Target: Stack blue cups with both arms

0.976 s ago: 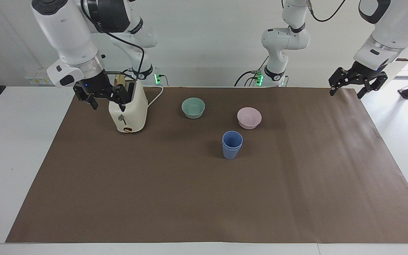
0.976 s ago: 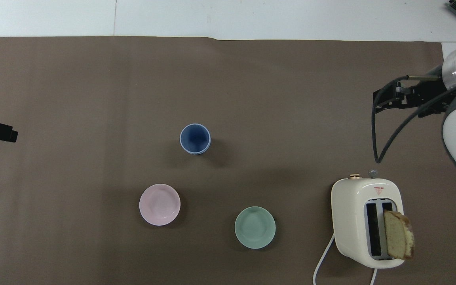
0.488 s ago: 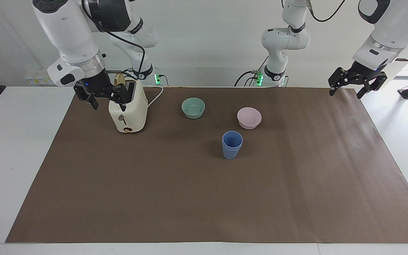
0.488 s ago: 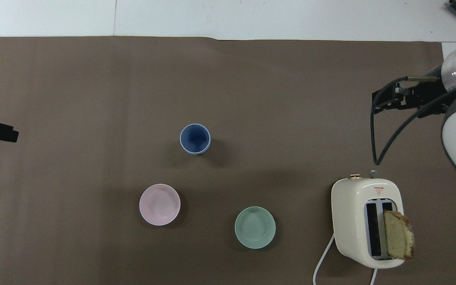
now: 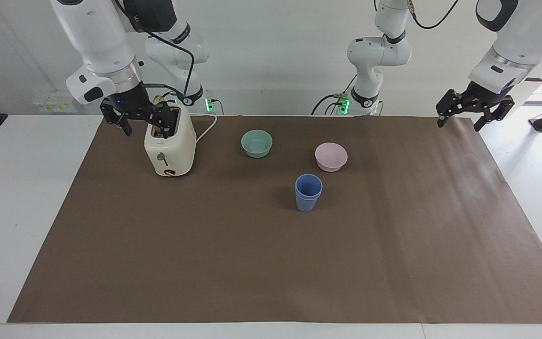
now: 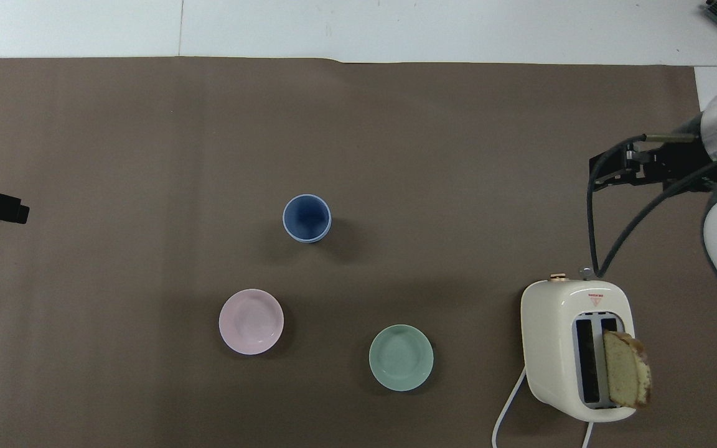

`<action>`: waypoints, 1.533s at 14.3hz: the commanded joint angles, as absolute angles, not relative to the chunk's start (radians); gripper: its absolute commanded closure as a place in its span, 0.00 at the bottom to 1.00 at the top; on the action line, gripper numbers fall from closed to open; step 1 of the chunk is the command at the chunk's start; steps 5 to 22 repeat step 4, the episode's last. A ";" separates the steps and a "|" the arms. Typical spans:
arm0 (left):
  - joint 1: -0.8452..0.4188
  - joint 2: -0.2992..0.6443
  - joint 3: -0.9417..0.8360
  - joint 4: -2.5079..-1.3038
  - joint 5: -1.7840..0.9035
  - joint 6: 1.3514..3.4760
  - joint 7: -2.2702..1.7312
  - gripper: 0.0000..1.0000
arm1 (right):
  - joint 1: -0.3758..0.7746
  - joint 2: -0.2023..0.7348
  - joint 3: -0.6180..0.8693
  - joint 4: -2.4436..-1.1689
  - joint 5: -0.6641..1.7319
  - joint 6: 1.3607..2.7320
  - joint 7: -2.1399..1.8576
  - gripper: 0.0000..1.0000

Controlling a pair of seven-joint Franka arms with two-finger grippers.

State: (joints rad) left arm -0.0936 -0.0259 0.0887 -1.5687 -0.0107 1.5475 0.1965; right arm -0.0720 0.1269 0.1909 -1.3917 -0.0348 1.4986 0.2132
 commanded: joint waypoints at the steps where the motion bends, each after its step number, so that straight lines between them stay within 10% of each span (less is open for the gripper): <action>1: -0.091 -0.028 0.084 -1.560 -0.002 1.539 0.193 0.00 | -0.081 0.103 0.198 -1.430 -0.051 1.531 0.221 0.00; 22: -0.089 -0.029 0.084 -1.560 -0.003 1.539 0.187 0.00 | -0.094 0.110 0.199 -1.425 -0.041 1.531 0.224 0.00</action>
